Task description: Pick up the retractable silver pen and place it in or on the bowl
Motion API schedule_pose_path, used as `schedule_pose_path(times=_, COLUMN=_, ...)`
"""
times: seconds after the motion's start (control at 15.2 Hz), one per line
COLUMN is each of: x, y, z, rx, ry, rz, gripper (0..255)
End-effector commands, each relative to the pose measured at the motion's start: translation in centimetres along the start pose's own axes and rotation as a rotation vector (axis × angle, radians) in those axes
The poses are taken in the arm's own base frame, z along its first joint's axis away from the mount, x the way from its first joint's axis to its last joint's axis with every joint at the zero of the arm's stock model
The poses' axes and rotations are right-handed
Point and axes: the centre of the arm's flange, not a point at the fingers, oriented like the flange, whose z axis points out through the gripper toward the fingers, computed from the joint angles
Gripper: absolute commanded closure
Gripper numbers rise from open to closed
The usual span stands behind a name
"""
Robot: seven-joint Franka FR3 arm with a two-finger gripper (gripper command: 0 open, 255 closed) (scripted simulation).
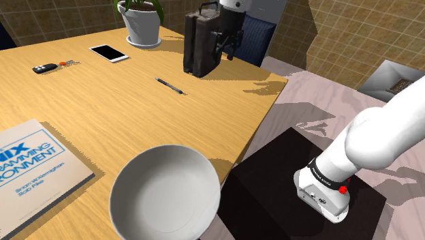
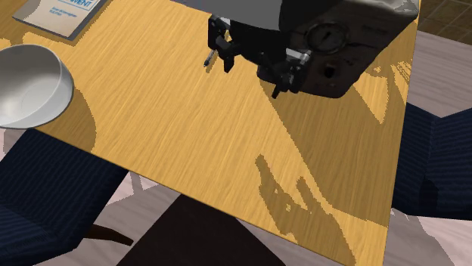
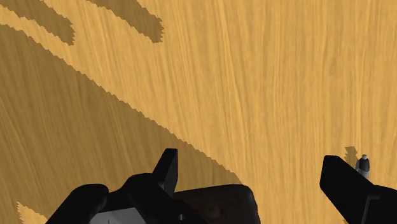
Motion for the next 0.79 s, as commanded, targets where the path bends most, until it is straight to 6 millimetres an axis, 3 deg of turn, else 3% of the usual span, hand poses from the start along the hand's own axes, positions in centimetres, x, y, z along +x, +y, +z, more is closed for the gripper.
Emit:
schedule_pose_path(times=0.0, x=1.7, y=-1.8, z=0.7, rx=0.008, ry=-0.002, rz=-0.023, gripper=0)
schedule_pose_path(times=0.73, x=9.6, y=-12.7, z=5.2, rx=0.044, ry=-0.013, rz=-0.149, gripper=0)
